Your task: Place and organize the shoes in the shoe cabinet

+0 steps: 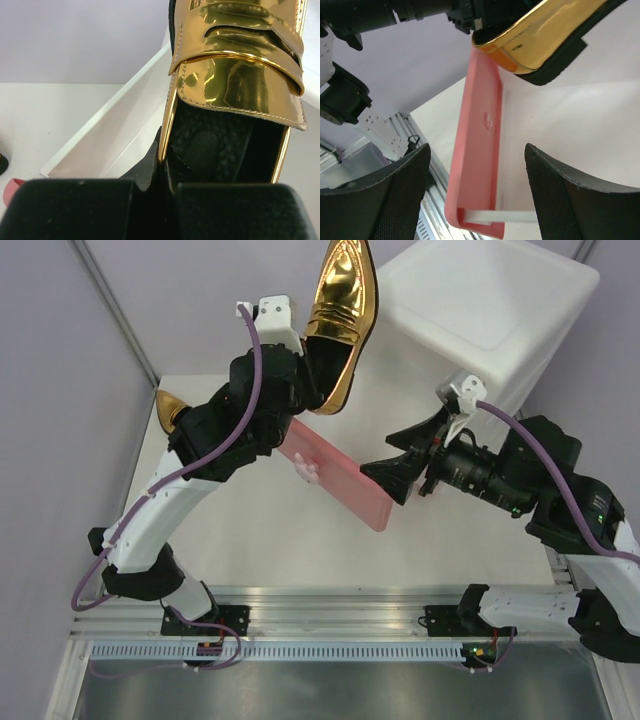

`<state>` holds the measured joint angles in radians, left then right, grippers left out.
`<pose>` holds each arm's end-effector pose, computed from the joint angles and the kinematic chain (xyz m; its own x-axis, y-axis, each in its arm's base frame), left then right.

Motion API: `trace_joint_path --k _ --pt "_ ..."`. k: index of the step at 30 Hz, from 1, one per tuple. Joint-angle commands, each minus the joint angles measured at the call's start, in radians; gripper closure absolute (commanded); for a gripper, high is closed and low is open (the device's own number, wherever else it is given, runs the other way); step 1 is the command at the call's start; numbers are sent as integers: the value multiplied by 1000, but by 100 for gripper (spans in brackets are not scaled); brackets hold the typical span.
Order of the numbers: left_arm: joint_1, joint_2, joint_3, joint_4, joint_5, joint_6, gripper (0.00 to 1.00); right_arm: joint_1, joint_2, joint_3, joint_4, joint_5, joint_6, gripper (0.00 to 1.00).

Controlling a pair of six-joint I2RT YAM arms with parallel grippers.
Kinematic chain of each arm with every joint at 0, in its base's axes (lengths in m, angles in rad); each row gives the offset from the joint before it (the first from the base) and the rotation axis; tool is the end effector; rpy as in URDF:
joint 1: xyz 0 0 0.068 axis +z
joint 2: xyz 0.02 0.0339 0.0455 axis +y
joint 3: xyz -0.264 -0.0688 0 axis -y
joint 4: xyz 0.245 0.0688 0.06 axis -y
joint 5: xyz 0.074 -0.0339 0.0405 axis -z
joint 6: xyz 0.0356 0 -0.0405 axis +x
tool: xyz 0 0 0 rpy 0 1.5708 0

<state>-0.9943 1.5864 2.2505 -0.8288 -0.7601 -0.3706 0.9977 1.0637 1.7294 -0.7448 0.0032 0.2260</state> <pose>0.1724 -0.2201 0.5594 -0.1692 -0.2213 -0.9604 0.1887 0.9492 -0.2520 0.0851 0.1316 0.5341 -0.2296 0.0574 -0.9716 -0.8076 0.5459 0.2231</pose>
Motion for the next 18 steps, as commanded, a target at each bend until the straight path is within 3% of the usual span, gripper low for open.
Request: trace_joint_path --k 1,10,18 --pt "3 -42 -3 99 -41 -114 98 4 -102 -53 94 167 -16 19" --pt "2 -40 -89 79 -39 -198 98 4 -245 -214 114 351 4 18" --pt "3 -19 -100 54 18 -238 98 4 -324 -304 113 420 19 18"
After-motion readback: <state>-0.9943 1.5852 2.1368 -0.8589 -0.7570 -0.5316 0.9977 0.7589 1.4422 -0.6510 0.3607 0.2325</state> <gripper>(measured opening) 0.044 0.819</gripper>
